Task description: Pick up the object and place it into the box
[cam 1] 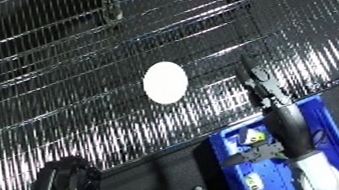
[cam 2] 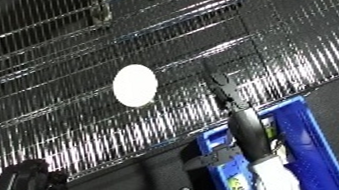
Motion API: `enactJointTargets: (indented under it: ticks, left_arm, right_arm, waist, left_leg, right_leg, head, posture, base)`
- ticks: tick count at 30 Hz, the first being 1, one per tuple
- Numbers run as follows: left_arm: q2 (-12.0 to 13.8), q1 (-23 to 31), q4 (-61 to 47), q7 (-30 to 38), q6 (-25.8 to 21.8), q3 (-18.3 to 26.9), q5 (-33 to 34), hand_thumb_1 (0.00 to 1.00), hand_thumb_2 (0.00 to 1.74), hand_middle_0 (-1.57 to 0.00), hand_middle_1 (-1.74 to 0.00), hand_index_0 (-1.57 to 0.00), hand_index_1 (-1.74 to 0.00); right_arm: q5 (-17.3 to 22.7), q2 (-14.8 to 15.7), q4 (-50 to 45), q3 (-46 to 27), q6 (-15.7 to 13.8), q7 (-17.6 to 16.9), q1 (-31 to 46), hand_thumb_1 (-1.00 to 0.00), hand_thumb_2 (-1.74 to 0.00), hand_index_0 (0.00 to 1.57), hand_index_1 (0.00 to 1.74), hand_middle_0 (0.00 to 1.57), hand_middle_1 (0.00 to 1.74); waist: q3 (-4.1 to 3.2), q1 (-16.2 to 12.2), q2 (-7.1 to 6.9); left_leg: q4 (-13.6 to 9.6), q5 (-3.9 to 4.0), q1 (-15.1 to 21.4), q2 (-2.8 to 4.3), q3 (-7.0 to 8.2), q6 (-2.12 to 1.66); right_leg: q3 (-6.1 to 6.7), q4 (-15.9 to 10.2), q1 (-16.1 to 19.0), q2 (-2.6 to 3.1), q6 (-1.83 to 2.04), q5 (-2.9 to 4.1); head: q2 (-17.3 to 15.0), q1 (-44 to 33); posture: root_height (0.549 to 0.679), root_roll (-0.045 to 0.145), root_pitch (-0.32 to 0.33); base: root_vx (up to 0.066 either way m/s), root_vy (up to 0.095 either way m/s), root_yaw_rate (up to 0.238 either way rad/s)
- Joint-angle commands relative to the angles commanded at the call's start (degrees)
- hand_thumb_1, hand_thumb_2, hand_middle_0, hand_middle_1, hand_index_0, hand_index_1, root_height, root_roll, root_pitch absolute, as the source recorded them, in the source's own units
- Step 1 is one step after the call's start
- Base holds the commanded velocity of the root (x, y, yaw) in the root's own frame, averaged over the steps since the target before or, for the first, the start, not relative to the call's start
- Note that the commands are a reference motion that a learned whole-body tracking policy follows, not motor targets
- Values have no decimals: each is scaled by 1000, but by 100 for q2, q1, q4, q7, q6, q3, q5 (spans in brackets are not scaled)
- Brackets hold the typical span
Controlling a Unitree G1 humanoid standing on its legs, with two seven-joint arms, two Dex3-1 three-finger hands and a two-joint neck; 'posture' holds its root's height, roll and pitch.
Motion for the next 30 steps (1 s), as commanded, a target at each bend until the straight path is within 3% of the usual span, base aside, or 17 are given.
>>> enactJointTargets:
  ticks: [9, 13, 22, 30]
  left_arm:
    - [20, 26, -3, 166, -155, 85, 30, 1000, 1740, -1570, -1740, -1570, -1740]
    - [31, 83, -8, 233, -232, 148, 32, 1000, 1740, -1570, -1740, -1570, -1740]
    - [118, 92, -171, 425, -431, 65, 54, 1000, 1740, -1570, -1740, -1570, -1740]
    - [122, -110, -266, 499, -507, -35, 103, 1000, 1740, -1570, -1740, -1570, -1740]
  right_arm:
    - [-140, -10, 102, -4, -17, -74, -61, 0, 0, 0, 0, 0, 0]
    - [-192, -23, 138, -15, -23, -105, -75, 0, 0, 0, 0, 0, 0]
    - [-213, -132, 148, 109, -121, -342, -300, 0, 0, 0, 0, 0, 0]
    - [-246, -201, 206, 144, -162, -467, -711, 0, 0, 0, 0, 0, 0]
  waist:
    - [0, 21, 52]
    - [0, 43, 79]
    - [0, 91, 105]
    - [0, 129, 181]
  left_leg:
    - [120, -36, -160, -17, -5, -5]
    - [237, -71, -277, -30, -1, 1]
    - [755, -211, -915, -79, 11, 74]
    - [1391, -426, -1635, -151, 71, 145]
  right_leg:
    - [-21, 126, -160, -16, -24, -37]
    - [-35, 249, -275, -34, -40, -67]
    - [-74, 730, -875, -14, -65, -134]
    - [-105, 1380, -1588, 21, -131, -312]
  head:
    - [129, 76]
    - [447, 104]
    - [977, 230]
    - [1394, 422]
  posture:
    - [652, 56, 64]
    - [650, 57, 69]
    - [639, 49, 110]
    - [622, 43, 159]
  base:
    - [15, 17, 37]
    - [22, 30, 48]
    - [-22, 9, 38]
    - [-68, 10, 18]
